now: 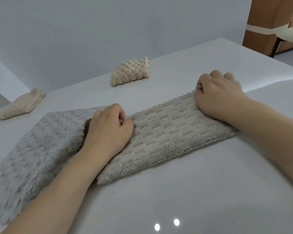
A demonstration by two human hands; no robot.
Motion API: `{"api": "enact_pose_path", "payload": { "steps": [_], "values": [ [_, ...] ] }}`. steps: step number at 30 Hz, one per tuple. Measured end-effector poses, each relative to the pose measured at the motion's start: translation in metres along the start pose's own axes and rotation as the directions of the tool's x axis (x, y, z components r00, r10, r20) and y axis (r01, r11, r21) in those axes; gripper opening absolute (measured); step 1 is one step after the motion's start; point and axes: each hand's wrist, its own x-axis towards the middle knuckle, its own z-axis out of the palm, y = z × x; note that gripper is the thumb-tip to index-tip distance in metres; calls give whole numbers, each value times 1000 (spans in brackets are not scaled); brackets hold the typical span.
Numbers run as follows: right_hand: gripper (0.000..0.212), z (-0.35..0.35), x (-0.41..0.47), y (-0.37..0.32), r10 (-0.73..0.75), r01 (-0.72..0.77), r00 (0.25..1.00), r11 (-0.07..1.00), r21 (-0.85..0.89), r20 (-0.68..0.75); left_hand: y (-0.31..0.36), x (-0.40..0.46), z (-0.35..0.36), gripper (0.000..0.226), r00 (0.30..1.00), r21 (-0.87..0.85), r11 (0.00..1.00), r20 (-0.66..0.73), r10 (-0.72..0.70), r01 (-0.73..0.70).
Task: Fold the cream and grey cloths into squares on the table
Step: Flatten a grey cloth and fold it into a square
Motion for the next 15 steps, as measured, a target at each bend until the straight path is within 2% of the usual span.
{"api": "enact_pose_path", "payload": {
  "steps": [3, 6, 10, 15],
  "values": [
    [32, -3, -3, -1, 19, -20, 1000, 999, -41, -20, 3, 0, -3, 2, 1000, -44, 999, 0, -10, 10],
    [33, -6, -5, -4, 29, -29, 999, 1000, -3, -17, 6, 2, -9, 5, 1000, -136, 990, -2, 21, -21],
    [24, -9, -5, -3, -10, 20, 999, 982, 188, -53, 3, 2, -15, 8, 999, -215, 976, 42, 27, -18],
    [16, -8, 3, 6, 46, -29, 998, 902, 431, -31, -7, 3, -14, 12, 992, -236, 970, 98, 85, -60]
  ]
}}
